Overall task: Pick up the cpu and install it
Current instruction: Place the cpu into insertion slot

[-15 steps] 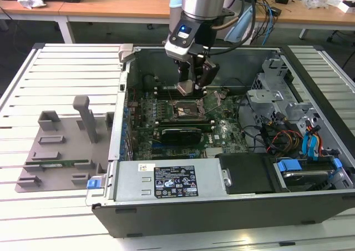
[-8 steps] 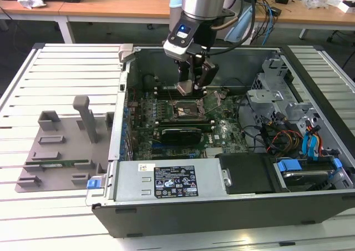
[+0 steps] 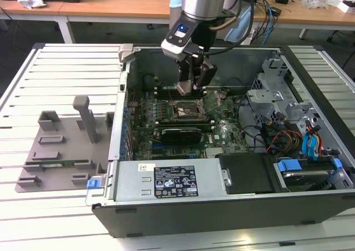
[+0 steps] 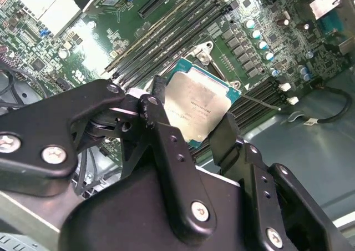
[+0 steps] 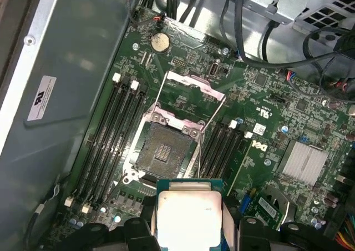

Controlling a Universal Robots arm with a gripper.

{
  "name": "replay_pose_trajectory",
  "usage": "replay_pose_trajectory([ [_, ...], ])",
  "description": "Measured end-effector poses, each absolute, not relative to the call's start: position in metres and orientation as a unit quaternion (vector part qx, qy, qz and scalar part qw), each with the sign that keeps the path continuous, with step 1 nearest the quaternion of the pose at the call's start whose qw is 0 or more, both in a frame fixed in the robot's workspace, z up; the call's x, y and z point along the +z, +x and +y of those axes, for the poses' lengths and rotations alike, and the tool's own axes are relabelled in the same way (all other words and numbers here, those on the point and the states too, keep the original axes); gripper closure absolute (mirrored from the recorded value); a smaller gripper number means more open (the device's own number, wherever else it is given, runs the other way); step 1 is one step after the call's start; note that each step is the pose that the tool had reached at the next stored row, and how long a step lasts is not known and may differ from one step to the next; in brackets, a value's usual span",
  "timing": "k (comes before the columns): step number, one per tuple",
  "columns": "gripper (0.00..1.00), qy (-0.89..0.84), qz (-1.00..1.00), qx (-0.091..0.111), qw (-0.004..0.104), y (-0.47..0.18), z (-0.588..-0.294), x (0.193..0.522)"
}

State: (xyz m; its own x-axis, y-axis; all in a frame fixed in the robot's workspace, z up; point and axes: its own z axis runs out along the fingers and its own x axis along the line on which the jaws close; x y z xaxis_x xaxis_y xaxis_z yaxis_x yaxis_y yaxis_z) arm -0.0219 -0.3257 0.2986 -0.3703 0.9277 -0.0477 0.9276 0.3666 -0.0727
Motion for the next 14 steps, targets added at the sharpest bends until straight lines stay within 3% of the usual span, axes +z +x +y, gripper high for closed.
replay_pose_trajectory([
  [14,0.45,-0.618,-0.785,0.044,0.004,-0.0219,-0.3257,0.2978],
])
